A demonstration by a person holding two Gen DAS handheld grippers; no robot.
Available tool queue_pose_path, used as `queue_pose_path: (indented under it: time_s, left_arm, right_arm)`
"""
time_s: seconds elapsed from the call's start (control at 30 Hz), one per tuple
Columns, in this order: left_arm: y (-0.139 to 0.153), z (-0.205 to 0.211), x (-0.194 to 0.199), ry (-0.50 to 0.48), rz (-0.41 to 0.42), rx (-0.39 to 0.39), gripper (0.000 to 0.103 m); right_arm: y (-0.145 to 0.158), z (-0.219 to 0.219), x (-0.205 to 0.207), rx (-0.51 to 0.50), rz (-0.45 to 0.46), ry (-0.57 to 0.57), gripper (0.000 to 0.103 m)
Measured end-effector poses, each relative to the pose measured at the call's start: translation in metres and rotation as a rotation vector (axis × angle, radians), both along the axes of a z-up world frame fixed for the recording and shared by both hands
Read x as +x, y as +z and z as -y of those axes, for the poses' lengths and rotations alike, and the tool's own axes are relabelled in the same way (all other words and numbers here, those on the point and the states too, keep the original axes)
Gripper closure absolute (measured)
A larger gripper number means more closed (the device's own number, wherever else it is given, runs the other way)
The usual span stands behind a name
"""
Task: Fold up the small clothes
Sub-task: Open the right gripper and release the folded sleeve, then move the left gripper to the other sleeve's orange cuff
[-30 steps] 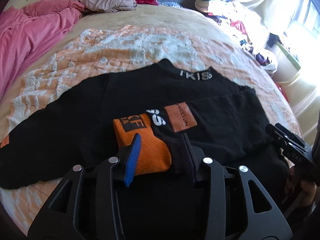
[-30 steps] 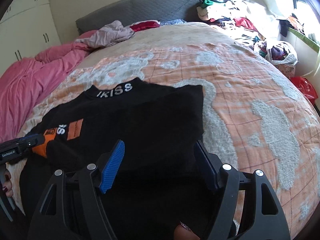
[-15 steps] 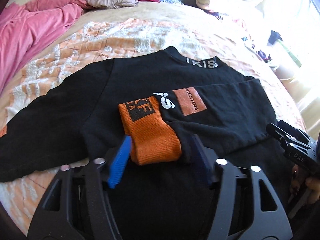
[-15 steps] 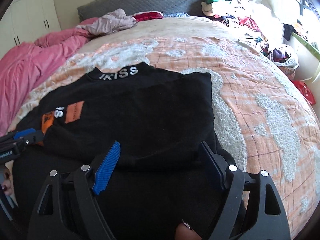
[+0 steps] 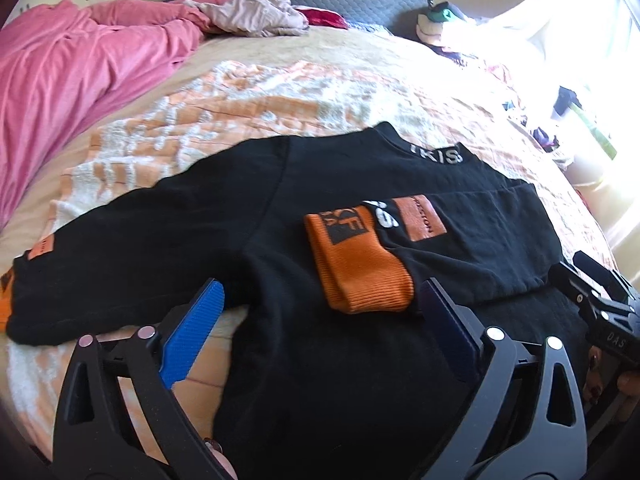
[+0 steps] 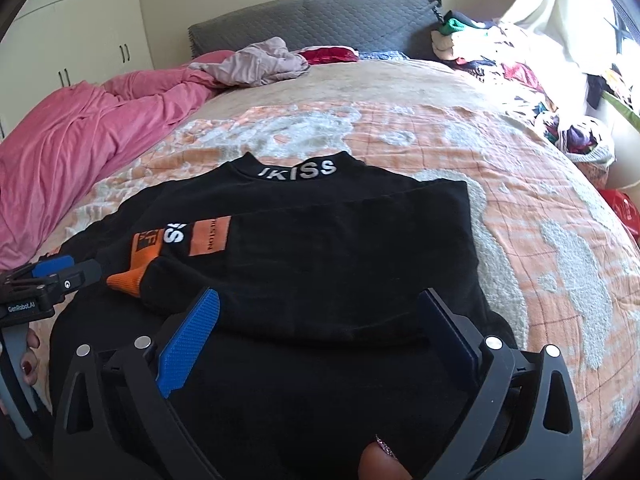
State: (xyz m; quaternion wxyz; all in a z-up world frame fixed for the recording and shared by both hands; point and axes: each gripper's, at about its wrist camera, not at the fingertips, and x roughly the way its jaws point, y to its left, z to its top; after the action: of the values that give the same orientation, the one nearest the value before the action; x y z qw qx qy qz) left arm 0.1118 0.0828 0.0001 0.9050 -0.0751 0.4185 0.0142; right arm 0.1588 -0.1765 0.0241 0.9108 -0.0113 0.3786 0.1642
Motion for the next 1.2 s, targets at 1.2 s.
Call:
queue_pose_path:
  time_s: [1.2]
  left_arm:
    - [-0.002, -0.127, -0.068, 0.340, -0.011, -0.055, 0.010]
  right_arm:
    - [0.024, -0.129, -0.038, -0.034, 0.045, 0.233, 0.005]
